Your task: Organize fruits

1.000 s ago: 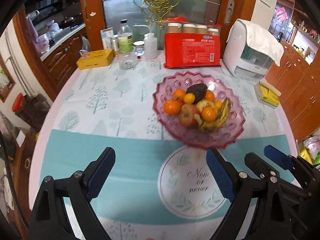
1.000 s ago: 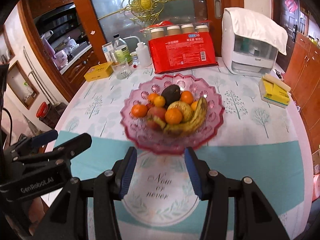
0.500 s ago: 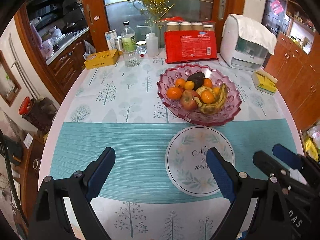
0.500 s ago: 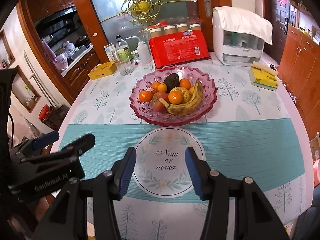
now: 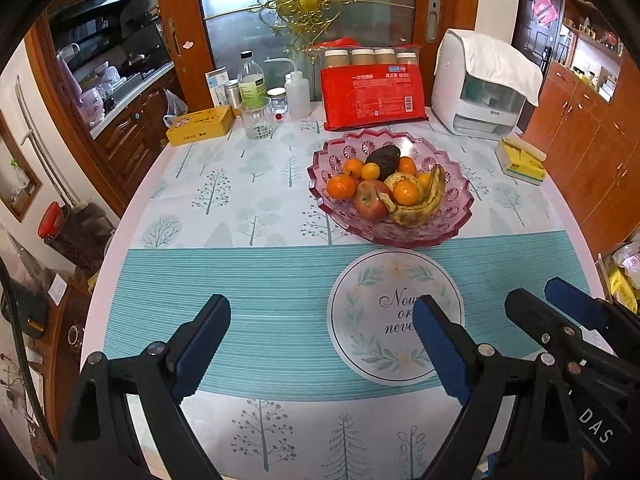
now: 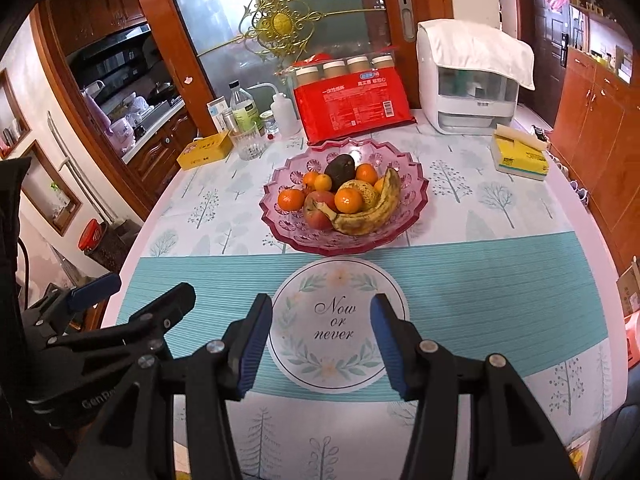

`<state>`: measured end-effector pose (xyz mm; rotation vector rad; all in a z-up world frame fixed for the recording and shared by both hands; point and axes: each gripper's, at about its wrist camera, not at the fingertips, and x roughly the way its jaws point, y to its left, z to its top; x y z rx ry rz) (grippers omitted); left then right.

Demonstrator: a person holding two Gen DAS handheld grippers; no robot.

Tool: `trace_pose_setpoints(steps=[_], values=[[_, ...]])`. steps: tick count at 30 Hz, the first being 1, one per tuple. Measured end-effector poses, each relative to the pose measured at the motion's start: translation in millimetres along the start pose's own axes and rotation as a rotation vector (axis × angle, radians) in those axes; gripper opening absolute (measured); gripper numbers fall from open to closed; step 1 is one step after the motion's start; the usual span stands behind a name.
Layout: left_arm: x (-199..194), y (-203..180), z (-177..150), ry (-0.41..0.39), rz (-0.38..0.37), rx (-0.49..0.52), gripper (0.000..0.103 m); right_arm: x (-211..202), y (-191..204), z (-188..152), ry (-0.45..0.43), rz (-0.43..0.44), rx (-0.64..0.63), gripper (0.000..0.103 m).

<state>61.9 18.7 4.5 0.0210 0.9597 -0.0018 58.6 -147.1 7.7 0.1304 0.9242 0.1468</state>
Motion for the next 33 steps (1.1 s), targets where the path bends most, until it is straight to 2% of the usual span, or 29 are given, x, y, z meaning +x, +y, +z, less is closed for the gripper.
trace_pose_setpoints(steps=[22,33], values=[[-5.2,-2.4,-8.9,0.015,-0.006,-0.005,0.092,-7.1,-0.6,-7.6,0.002,0.010,0.004,0.052],[-8.6,-4.0,-17.0,0.016,-0.019,0.016,0.092,-16.1,-3.6,-23.8,0.000,0.007,0.027,0.052]])
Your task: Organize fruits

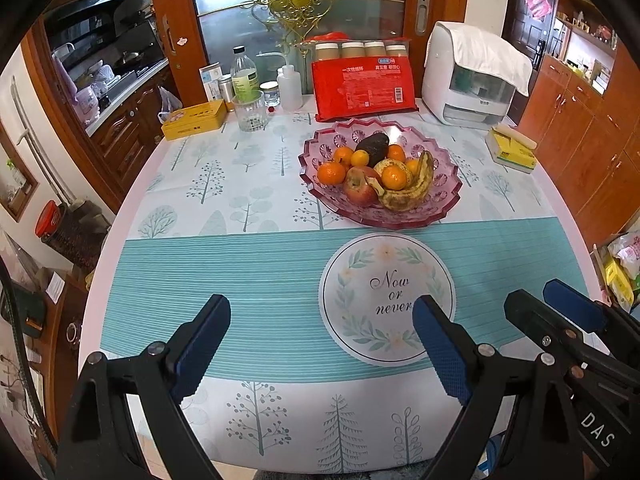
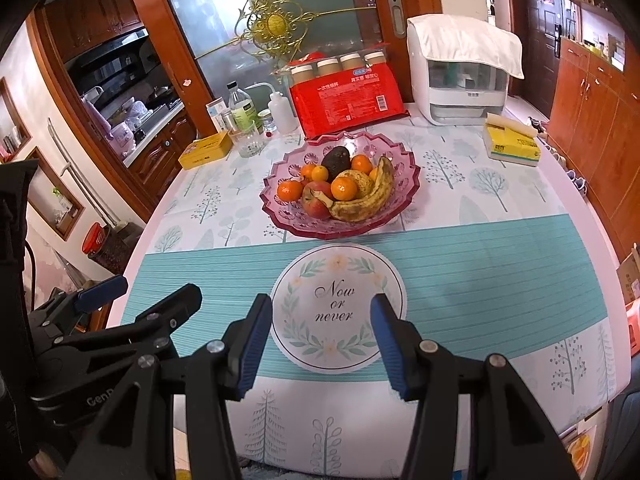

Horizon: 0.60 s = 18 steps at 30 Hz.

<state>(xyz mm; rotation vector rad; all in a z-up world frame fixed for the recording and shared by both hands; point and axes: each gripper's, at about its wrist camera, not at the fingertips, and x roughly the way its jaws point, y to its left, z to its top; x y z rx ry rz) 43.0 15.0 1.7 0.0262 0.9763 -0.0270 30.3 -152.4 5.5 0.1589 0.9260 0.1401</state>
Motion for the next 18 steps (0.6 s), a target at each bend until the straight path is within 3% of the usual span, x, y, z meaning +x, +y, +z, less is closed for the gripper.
trace_pose_setpoints(steps=[18], values=[[1.8,3.6,-3.4,0.012,-0.013,0.009,0.092,-0.4,-1.0,-6.5,0.012,0.003,0.023,0.052]])
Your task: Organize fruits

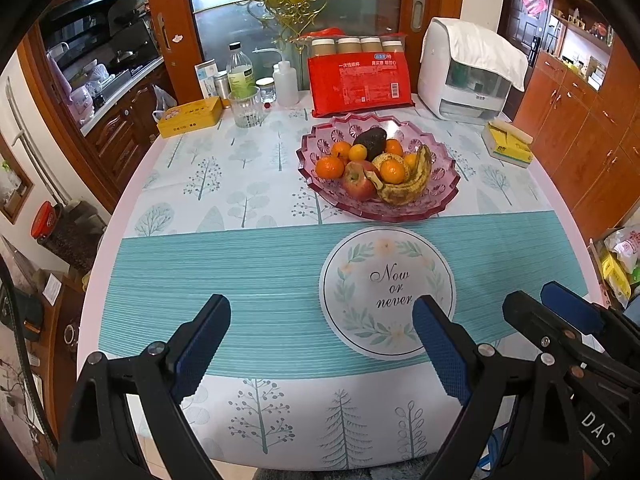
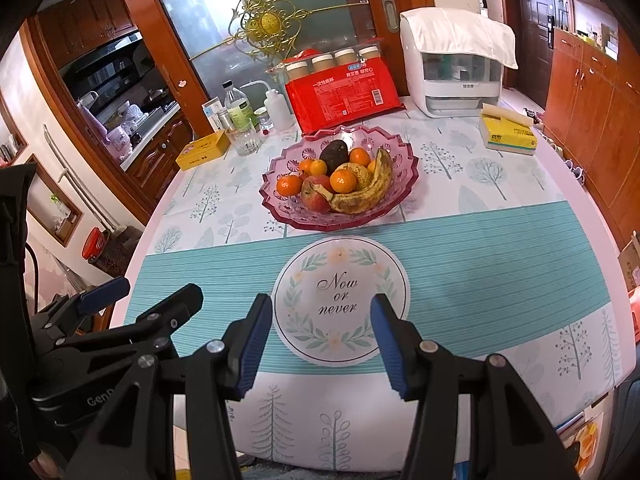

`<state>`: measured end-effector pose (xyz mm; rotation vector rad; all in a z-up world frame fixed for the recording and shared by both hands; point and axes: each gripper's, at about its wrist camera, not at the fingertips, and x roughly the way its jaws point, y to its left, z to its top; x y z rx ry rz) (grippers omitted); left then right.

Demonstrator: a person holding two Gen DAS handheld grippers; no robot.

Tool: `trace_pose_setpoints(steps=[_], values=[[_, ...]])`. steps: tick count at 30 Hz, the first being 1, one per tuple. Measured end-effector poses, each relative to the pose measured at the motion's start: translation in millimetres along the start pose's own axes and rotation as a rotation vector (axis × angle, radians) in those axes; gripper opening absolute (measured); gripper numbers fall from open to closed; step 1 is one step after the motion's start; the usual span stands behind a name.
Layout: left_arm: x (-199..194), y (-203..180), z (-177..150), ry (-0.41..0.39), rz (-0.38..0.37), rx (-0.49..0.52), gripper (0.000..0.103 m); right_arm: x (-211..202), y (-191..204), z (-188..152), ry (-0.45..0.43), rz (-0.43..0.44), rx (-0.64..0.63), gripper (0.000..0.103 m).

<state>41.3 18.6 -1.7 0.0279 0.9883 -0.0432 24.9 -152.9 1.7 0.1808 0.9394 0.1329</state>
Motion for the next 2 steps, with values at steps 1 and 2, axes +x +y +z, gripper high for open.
trace_pose_setpoints(steps=[1,2], values=[[1.1,1.0,-0.7,0.003,-0.002,0.001,0.092,1.1,1.3,0.1,0.002,-0.002,0.003,0.052],[2.3,2.1,-1.3,0.006,-0.004,0.001,0.092,1.1,2.2,-1.4,0.005,-0.003,0.004,0.052]])
